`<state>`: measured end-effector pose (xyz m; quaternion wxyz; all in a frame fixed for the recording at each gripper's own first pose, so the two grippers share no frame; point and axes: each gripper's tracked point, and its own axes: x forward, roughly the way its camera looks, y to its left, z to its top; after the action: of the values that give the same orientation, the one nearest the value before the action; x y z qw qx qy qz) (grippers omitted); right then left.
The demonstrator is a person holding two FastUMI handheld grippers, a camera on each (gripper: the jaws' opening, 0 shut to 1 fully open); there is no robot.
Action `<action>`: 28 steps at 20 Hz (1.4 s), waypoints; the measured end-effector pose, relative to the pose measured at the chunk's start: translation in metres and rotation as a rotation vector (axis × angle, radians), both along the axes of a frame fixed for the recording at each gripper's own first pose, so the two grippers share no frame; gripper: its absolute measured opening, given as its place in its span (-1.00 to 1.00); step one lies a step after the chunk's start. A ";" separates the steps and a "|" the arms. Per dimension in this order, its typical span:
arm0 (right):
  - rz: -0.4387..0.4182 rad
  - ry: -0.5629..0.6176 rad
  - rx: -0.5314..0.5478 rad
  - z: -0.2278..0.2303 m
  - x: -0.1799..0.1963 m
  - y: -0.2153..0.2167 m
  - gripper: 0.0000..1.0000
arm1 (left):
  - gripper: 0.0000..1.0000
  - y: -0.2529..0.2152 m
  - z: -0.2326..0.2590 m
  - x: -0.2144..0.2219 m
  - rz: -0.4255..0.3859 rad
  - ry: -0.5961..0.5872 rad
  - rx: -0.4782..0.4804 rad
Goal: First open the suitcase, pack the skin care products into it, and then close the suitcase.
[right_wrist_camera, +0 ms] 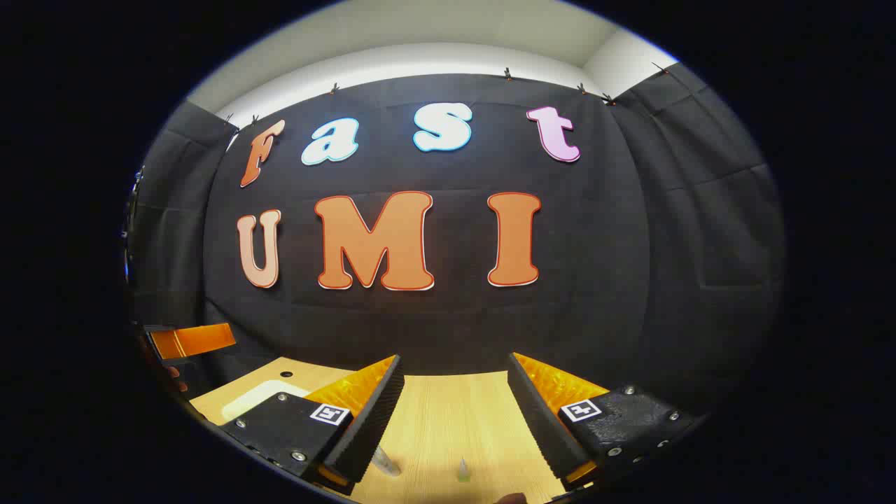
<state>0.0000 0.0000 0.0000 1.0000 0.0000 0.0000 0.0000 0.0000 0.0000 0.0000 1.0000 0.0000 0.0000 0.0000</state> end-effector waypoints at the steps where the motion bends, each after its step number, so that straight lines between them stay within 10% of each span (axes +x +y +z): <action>1: 0.007 0.003 -0.011 -0.001 0.001 0.001 0.88 | 0.94 0.004 -0.003 -0.001 0.020 0.003 0.024; 21: 0.074 -0.009 -0.139 -0.001 -0.011 0.020 0.88 | 0.94 0.009 -0.023 -0.004 0.054 0.047 0.135; 28: 0.031 0.102 -0.101 -0.035 -0.023 0.002 0.88 | 0.94 0.024 -0.087 -0.003 0.078 0.160 0.424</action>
<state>-0.0231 0.0018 -0.0353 0.9973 -0.0504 0.0509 0.0155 -0.0026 0.0242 -0.0869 0.9737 0.2102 0.0794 0.0384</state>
